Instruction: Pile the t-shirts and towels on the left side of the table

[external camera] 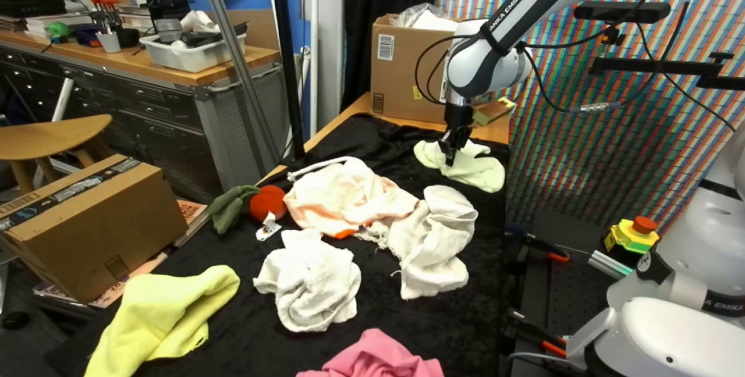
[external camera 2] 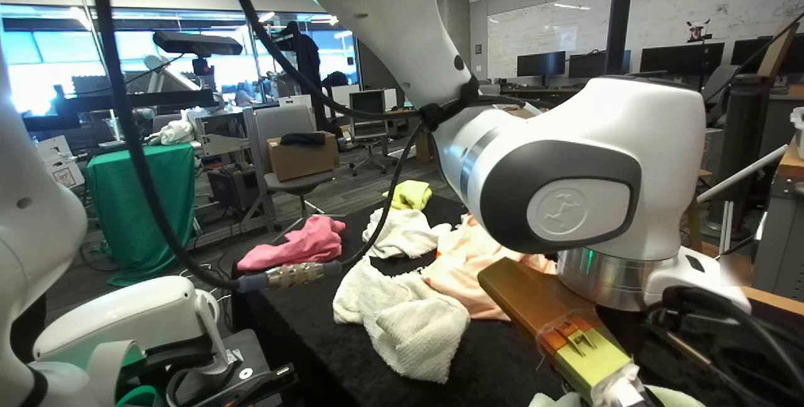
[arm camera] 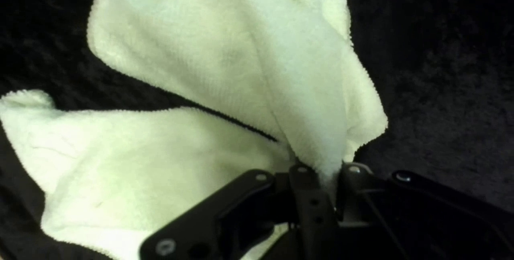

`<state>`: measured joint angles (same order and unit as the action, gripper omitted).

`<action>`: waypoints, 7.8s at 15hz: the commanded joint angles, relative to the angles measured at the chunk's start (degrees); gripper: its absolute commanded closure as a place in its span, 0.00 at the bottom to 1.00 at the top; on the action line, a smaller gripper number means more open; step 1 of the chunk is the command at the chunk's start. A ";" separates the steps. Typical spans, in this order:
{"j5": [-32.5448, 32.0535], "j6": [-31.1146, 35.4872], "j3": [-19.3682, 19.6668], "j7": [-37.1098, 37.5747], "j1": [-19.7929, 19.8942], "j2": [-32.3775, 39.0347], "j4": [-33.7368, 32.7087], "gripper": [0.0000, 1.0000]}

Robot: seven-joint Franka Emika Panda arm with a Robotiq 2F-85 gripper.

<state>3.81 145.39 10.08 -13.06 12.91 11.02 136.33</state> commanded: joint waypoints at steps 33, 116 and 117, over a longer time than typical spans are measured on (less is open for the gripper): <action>-4.83 -2.32 -17.64 21.37 -20.17 -8.46 -15.45 0.93; 10.96 -0.10 -11.64 14.86 -16.67 -23.69 10.92 0.94; 10.51 0.55 -12.22 16.63 -16.65 -23.25 9.32 0.93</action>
<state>13.05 143.84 -1.09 -0.70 -2.97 -11.41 148.88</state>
